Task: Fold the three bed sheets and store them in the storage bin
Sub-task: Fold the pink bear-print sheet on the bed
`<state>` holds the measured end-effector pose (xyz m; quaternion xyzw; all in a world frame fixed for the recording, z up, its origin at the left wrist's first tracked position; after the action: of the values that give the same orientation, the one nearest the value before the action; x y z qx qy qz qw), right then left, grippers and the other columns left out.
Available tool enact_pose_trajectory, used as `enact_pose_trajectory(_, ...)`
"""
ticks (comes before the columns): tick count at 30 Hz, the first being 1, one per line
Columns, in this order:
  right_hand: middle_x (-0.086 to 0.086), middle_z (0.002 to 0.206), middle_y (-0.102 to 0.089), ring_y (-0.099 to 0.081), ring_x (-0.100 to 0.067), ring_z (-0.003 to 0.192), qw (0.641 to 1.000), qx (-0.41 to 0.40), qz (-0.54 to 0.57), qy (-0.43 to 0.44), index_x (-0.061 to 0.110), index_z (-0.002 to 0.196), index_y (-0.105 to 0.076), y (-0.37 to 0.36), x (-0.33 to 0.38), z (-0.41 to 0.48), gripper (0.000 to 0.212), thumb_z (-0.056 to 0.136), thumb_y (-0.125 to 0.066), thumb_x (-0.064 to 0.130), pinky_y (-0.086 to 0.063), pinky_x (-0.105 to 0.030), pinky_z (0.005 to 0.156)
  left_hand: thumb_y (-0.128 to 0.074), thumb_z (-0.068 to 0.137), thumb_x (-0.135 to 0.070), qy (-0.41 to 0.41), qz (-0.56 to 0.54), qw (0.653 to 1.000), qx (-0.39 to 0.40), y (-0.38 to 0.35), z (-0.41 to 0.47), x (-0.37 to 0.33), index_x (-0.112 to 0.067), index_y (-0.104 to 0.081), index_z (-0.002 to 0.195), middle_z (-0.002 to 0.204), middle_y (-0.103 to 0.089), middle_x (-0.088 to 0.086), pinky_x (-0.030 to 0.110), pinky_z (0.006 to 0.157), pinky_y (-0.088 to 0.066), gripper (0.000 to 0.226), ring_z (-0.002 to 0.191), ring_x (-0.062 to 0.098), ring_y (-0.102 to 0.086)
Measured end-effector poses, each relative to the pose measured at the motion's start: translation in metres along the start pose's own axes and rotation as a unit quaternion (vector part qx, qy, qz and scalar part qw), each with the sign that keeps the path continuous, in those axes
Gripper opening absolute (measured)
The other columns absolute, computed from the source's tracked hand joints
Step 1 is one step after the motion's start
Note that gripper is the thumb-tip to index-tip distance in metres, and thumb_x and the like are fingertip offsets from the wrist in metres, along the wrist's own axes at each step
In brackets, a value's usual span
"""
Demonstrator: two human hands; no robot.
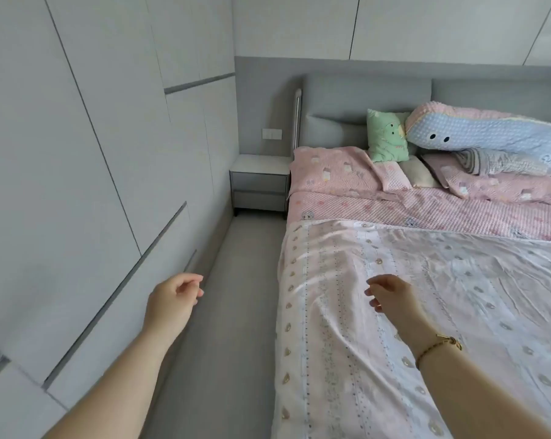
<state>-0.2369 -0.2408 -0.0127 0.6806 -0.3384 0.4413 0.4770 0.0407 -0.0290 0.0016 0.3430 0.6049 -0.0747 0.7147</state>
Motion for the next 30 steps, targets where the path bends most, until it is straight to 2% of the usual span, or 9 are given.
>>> enact_pose_trajectory(3,-0.001,0.074,-0.058,-0.05,-0.015,0.061,0.998,-0.049,0.02,-0.025,0.009,0.09,-0.057,-0.041,0.003,0.006,0.018,0.09,-0.042,-0.001,-0.044,-0.028,0.062,-0.046,0.091,-0.002,-0.007,-0.007,1.0,0.007,0.039,0.026,0.022,-0.018,-0.062,0.078,0.069,-0.061,-0.002,0.018,0.06,-0.04,0.026,0.063,0.016,-0.057)
enact_pose_trajectory(6,-0.001,0.076,-0.057,-0.049,-0.014,0.062,0.996,-0.044,0.027,-0.073,0.011,0.092,-0.056,-0.096,-0.004,0.005,0.018,0.09,-0.042,0.001,-0.042,-0.023,0.059,-0.046,0.091,0.0,0.0,-0.006,1.0,0.025,0.068,0.055,0.04,-0.01,-0.062,0.085,0.068,-0.061,0.001,0.01,0.057,-0.042,0.02,0.048,-0.002,-0.056)
enact_pose_trajectory(10,-0.002,0.082,-0.059,-0.051,-0.013,0.066,0.996,-0.021,-0.028,-0.076,0.015,0.094,-0.056,-0.141,-0.008,0.017,0.017,0.09,-0.043,0.005,-0.043,-0.021,0.06,-0.048,0.091,0.0,0.013,-0.024,0.998,0.052,0.065,0.089,0.063,-0.01,-0.063,0.082,0.072,-0.062,0.002,0.021,0.064,-0.042,0.02,0.064,0.015,-0.057)
enact_pose_trajectory(15,0.002,0.079,-0.054,-0.048,-0.01,0.063,0.992,-0.044,-0.064,-0.097,0.017,0.093,-0.053,-0.146,-0.033,0.041,0.014,0.091,-0.045,0.006,-0.037,-0.02,0.053,-0.048,0.09,0.001,0.056,-0.015,0.99,0.127,-0.006,0.129,0.091,-0.012,-0.062,0.076,0.072,-0.061,0.002,0.025,0.062,-0.04,0.023,0.064,0.018,-0.055)
enact_pose_trajectory(19,0.0,0.094,-0.054,-0.05,-0.015,0.073,0.986,-0.079,-0.08,-0.124,0.019,0.095,-0.052,-0.131,-0.075,0.077,0.012,0.092,-0.048,0.009,-0.038,-0.023,0.059,-0.049,0.091,-0.006,0.061,0.035,0.972,0.223,-0.088,0.168,0.096,-0.025,-0.058,0.071,0.075,-0.062,-0.003,0.024,0.063,-0.04,0.03,0.066,0.013,-0.057)
enact_pose_trajectory(24,0.001,0.091,-0.055,-0.049,-0.007,0.066,0.981,-0.098,-0.087,-0.144,0.014,0.113,-0.056,-0.132,-0.12,0.207,0.023,0.093,-0.044,0.011,-0.039,-0.02,0.054,-0.048,0.091,-0.005,0.038,0.085,0.957,0.276,-0.205,0.258,0.092,-0.027,-0.057,0.071,0.076,-0.062,-0.006,0.016,0.062,-0.04,0.031,0.069,0.011,-0.059)
enact_pose_trajectory(25,0.001,0.092,-0.055,-0.05,-0.008,0.069,0.981,-0.083,-0.097,-0.145,0.014,0.117,-0.056,-0.137,-0.122,0.233,0.026,0.094,-0.044,0.012,-0.041,-0.021,0.058,-0.048,0.091,-0.005,0.042,0.096,0.954,0.281,-0.226,0.277,0.09,-0.028,-0.057,0.071,0.076,-0.062,-0.006,0.016,0.062,-0.041,0.031,0.07,0.012,-0.059)
enact_pose_trajectory(27,0.0,0.107,-0.055,-0.054,-0.013,0.093,0.98,-0.048,-0.13,-0.145,0.016,0.123,-0.052,-0.148,-0.137,0.294,0.03,0.094,-0.043,0.015,-0.045,-0.024,0.078,-0.049,0.092,-0.009,0.057,0.127,0.948,0.288,-0.277,0.325,0.093,-0.031,-0.056,0.071,0.079,-0.063,-0.006,0.02,0.065,-0.042,0.031,0.076,0.014,-0.061)
enact_pose_trajectory(30,0.006,0.135,-0.043,-0.037,-0.014,0.125,0.961,-0.016,-0.257,-0.101,0.026,0.132,-0.042,-0.156,-0.132,0.36,0.037,0.096,-0.035,0.025,-0.031,-0.021,0.101,-0.049,0.092,-0.015,0.059,0.176,0.936,0.3,-0.333,0.376,0.096,-0.037,-0.053,0.071,0.085,-0.062,-0.007,0.025,0.075,-0.043,0.031,0.088,0.018,-0.061)
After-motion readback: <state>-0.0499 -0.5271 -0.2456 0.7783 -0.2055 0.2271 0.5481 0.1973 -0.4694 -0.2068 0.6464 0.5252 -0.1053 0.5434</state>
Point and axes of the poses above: each hand's wrist, its own z-axis towards the middle knuckle, its own y-axis out of the back of the hand, x = y × z, the point moved 5 cm from there along z, towards the middle knuckle
